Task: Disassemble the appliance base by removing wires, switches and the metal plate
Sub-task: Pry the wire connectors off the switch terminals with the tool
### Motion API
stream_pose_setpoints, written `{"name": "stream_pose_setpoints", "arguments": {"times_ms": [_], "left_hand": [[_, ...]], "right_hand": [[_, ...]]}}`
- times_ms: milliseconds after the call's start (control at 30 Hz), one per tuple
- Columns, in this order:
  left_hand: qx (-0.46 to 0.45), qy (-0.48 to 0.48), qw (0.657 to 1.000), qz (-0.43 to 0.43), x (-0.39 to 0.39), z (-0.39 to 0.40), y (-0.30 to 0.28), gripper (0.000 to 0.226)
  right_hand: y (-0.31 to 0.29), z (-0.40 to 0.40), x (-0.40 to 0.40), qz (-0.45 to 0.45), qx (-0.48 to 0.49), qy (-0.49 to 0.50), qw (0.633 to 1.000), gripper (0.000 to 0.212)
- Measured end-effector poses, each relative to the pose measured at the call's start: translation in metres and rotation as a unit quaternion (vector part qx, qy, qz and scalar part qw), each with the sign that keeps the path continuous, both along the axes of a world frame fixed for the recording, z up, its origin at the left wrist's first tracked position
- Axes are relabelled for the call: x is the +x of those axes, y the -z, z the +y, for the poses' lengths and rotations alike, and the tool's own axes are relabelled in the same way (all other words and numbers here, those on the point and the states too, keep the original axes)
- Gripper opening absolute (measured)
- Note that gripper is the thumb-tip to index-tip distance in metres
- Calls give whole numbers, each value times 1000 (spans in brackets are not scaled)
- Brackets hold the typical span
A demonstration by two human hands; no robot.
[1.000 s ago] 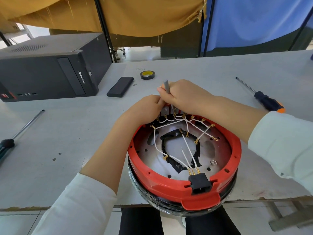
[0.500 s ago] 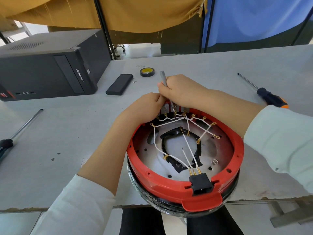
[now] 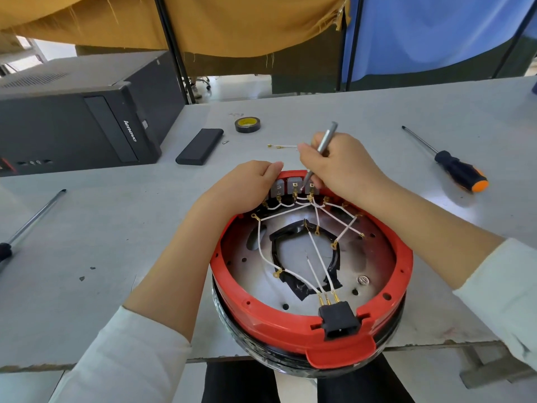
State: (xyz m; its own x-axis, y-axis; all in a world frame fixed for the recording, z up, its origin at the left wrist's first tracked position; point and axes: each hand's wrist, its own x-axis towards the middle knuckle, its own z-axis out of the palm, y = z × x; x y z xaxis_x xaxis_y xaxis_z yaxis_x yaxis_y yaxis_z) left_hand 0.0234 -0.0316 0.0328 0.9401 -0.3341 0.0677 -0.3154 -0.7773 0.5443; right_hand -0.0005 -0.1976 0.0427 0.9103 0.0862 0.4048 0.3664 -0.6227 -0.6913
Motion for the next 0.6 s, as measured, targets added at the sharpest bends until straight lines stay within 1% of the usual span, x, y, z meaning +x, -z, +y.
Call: {"name": "stream_pose_setpoints", "arguments": {"times_ms": [67, 167, 367, 467, 600], "left_hand": [[4, -3, 1000, -3, 1, 0, 1, 46], [8, -3, 1000, -13, 1, 0, 1, 47], [6, 1, 1000, -21, 3, 1, 3, 48], [9, 2, 1000, -29, 4, 2, 4, 48], [11, 4, 1000, -29, 4, 2, 5, 50]], "right_hand": [[3, -4, 2, 2, 22, 28, 999, 36], [5, -2, 4, -11, -9, 58, 998, 35], [8, 6, -1, -36, -22, 21, 999, 37], [8, 8, -1, -51, -33, 25, 998, 39], [6, 9, -1, -44, -39, 13, 998, 39]]}}
